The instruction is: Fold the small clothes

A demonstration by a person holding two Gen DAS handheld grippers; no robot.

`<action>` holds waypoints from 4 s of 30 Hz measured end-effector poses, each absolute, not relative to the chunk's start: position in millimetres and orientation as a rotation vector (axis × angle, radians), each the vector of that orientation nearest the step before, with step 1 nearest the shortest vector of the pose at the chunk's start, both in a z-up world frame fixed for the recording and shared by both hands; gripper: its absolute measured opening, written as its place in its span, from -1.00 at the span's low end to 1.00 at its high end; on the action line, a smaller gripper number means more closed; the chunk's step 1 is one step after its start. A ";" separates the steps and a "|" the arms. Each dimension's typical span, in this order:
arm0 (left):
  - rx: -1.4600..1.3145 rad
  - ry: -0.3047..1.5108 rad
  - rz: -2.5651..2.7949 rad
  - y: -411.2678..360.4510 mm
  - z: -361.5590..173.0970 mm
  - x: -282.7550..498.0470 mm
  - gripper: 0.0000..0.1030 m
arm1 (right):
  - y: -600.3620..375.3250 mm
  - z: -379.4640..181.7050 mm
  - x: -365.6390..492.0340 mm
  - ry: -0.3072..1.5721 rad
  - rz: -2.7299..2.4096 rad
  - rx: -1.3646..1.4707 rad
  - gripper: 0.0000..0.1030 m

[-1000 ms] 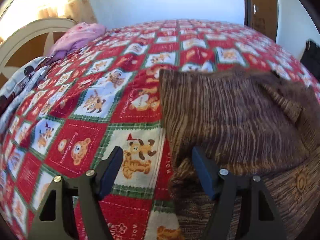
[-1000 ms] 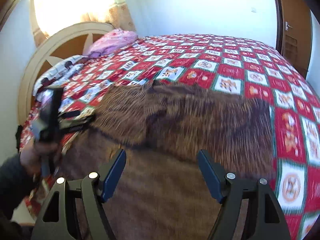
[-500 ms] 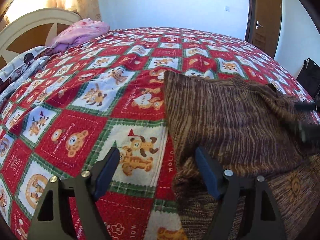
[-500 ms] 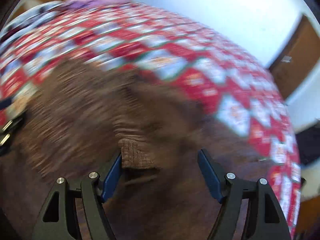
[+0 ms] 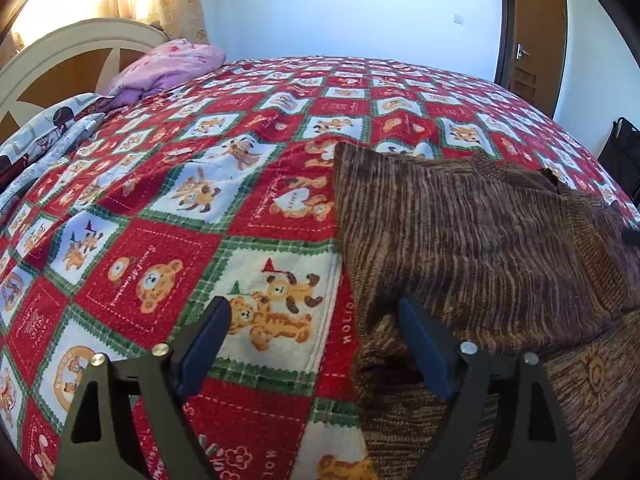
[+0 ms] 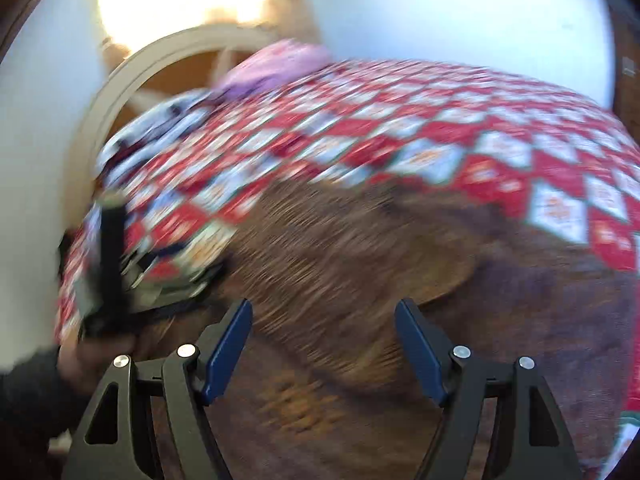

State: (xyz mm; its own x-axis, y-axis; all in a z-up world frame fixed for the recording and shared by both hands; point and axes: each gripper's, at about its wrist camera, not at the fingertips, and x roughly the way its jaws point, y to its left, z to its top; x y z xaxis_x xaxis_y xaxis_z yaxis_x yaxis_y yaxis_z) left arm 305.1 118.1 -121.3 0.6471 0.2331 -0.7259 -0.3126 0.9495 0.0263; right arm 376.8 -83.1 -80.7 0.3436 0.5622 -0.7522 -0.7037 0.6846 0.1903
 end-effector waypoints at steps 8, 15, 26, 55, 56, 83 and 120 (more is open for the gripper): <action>-0.112 0.807 0.330 120.3 -121.4 302.9 0.87 | -137.0 -110.3 399.6 1.004 0.609 -0.077 0.45; -0.103 0.806 0.336 119.1 -121.3 303.6 0.91 | -146.1 -100.2 416.1 1.036 0.751 0.327 0.45; -0.114 0.803 0.333 120.3 -121.0 302.3 0.93 | -98.5 -118.8 428.3 1.102 0.737 0.285 0.43; -0.105 0.733 0.293 96.5 -82.4 228.7 1.00 | -159.9 -105.7 380.5 1.098 0.550 0.254 0.05; -0.104 0.727 0.289 94.2 -79.9 226.0 1.00 | -159.8 -104.2 375.7 1.091 0.556 0.238 0.05; -0.091 0.599 0.274 62.9 -42.5 159.1 1.00 | -194.5 -109.7 297.6 1.051 0.542 0.169 0.05; 0.106 0.653 0.160 35.8 -62.2 68.0 1.00 | -220.4 -99.6 201.1 1.024 0.573 0.081 0.05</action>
State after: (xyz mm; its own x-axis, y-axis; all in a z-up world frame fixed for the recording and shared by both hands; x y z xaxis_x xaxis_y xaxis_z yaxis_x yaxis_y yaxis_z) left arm 68.0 35.8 -62.2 0.7825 0.1809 -0.5957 -0.1144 0.9823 0.1480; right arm 201.1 -220.4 -99.6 0.3873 0.4866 -0.7831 -0.4125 0.8511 0.3248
